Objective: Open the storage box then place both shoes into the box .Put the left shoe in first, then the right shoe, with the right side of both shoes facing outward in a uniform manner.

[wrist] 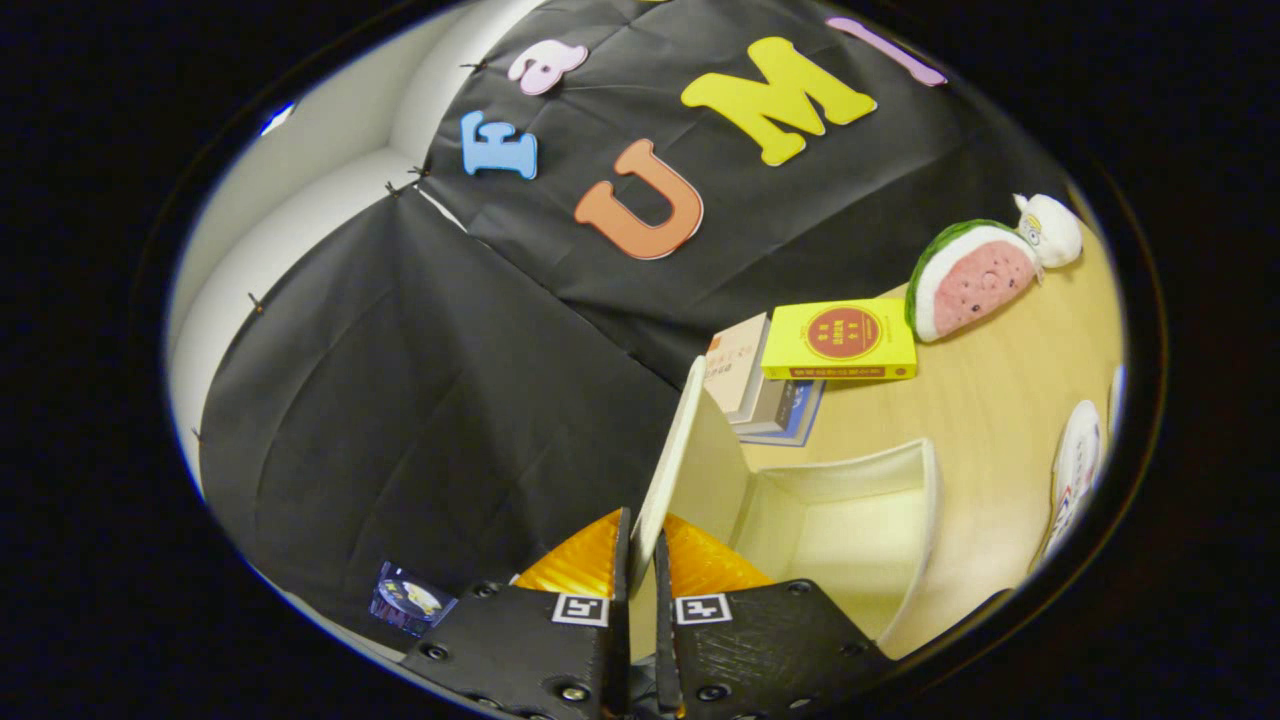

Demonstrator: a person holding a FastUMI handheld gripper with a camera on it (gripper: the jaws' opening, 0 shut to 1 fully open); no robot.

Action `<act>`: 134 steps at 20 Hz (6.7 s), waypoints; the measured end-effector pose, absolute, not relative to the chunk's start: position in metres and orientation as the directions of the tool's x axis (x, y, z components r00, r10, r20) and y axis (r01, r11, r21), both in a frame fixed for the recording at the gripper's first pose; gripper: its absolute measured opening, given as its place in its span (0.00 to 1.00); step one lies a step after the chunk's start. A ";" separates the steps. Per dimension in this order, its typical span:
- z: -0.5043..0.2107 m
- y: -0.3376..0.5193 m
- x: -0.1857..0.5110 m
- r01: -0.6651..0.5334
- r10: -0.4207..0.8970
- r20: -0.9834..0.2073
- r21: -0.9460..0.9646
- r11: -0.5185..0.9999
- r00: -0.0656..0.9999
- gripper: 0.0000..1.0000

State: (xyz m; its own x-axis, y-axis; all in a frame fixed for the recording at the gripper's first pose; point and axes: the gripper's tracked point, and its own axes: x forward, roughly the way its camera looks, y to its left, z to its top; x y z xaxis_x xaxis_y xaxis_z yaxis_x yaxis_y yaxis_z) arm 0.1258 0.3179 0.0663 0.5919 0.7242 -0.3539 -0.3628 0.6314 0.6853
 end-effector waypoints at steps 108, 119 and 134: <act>-0.079 0.242 0.127 -0.093 0.346 -0.724 0.366 0.926 0.597 0.00; -0.152 0.278 0.155 0.260 0.145 -0.793 0.358 0.897 0.591 0.00; -0.140 0.307 0.124 0.062 0.317 -0.834 0.384 0.921 0.452 0.63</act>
